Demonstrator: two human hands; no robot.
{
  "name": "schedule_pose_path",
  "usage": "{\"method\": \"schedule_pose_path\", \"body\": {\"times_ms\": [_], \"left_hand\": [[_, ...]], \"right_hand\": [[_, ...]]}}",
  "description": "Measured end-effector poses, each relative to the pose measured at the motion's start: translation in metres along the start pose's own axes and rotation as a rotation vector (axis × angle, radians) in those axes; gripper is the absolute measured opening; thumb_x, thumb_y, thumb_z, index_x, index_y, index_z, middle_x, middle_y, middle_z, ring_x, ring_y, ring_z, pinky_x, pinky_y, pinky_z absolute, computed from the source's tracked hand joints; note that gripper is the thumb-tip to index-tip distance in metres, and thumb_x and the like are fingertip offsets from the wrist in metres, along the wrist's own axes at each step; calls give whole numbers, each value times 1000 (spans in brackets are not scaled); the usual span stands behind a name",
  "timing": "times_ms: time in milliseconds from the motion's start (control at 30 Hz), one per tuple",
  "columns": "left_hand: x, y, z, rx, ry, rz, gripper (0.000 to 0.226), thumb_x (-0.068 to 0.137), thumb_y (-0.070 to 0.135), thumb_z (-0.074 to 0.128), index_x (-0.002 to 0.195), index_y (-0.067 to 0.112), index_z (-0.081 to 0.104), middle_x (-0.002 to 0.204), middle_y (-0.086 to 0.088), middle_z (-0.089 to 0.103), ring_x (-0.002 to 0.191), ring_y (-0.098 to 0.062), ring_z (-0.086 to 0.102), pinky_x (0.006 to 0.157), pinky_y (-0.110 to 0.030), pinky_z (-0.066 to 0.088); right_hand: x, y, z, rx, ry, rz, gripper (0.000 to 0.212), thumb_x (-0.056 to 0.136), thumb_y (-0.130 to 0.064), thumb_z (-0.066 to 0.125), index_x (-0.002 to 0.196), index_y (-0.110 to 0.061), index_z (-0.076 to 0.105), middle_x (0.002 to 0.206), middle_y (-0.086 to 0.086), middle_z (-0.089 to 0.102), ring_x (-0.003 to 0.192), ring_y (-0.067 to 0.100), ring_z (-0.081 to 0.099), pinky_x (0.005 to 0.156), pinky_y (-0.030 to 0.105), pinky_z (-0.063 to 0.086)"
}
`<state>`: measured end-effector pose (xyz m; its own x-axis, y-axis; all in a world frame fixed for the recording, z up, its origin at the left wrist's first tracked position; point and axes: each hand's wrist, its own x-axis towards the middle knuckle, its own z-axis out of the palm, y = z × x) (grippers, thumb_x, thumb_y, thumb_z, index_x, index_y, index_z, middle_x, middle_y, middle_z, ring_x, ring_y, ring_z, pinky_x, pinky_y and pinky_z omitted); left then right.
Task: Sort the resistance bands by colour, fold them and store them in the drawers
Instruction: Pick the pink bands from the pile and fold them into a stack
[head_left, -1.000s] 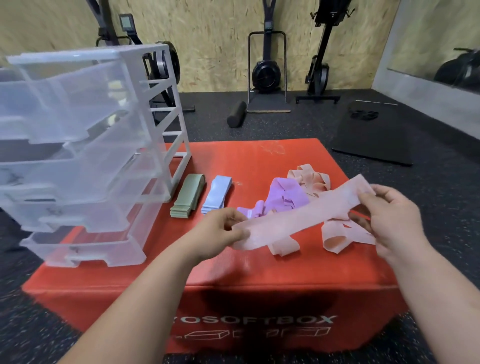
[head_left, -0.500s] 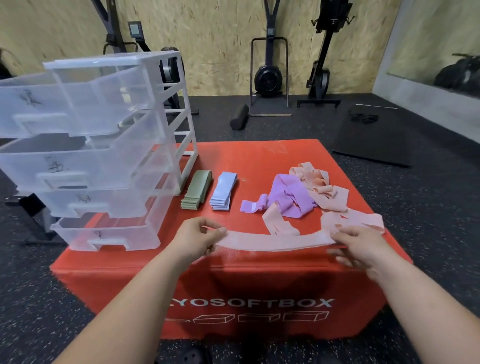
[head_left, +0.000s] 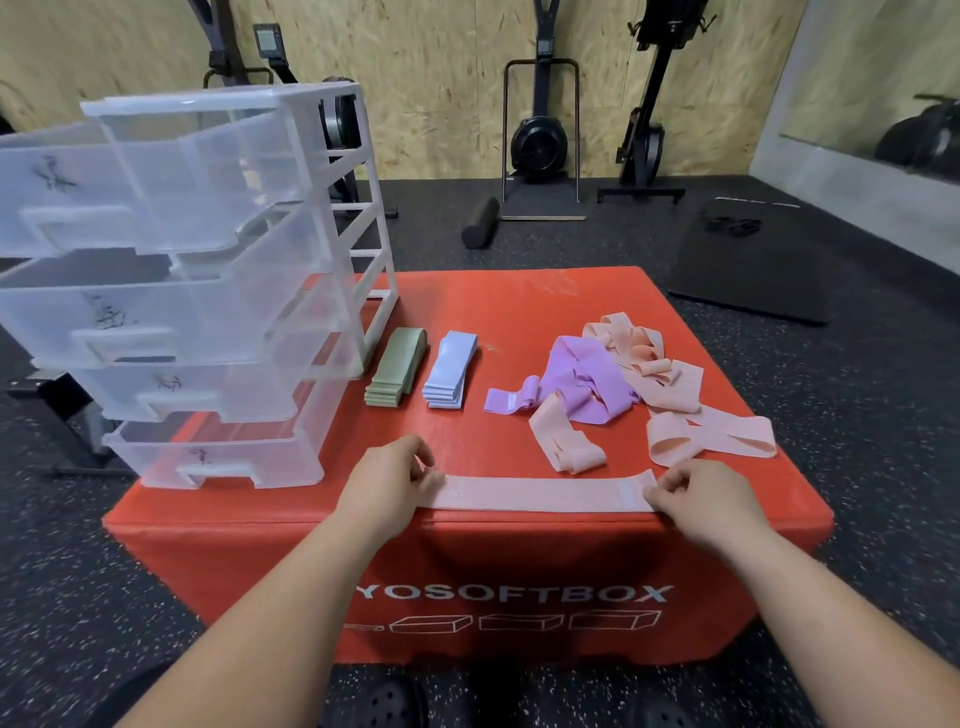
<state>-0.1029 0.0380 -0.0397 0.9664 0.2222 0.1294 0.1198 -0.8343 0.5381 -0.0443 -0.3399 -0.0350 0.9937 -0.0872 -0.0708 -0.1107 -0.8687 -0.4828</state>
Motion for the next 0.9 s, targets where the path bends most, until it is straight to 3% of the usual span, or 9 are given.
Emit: {"method": "schedule_pose_path", "body": {"times_ms": [300,400,533,633,800,900], "left_hand": [[14,0,-3,297,-58,89,37,92,54,67,119,30,58,100,2,70,94,-26,66,69,-37,50],[22,4,-11,279,-2,67,37,93,55,70,120,32,59,102,5,70,94,-24,66,72,-37,53],[31,20,-13,180,23,90,30,94,49,73,116,31,62,91,10,69,89,-18,64,74,-37,56],[36,38,-3,118,-2,138,25,95,45,73,113,31,65,88,12,69,91,-16,64,78,-37,55],[50,67,20,79,-27,209,21,96,44,71,112,33,63,94,13,69,92,-14,62,77,-37,53],[58,78,31,59,-59,217,20,96,41,69,113,32,64,97,12,70,93,-15,62,77,-36,51]], "right_hand": [[12,-9,-13,-136,-65,-13,26,69,-44,84,82,-34,63,92,-14,66,92,20,66,81,36,55],[20,-21,-24,-134,-19,-63,27,74,-47,83,86,-36,62,92,-14,66,95,21,65,83,37,54],[35,-41,-30,-13,23,-263,17,83,-40,83,92,-36,69,79,-12,67,79,12,63,78,36,53],[43,-56,-24,4,-73,-370,16,89,-36,78,103,-40,73,93,-18,71,84,3,63,84,35,54],[64,-81,3,-134,-106,-452,23,95,-38,69,118,-38,73,110,-15,69,98,13,64,86,35,53],[76,-89,18,-229,-164,-447,22,96,-41,62,116,-36,69,117,-7,63,100,19,62,84,36,53]]}}
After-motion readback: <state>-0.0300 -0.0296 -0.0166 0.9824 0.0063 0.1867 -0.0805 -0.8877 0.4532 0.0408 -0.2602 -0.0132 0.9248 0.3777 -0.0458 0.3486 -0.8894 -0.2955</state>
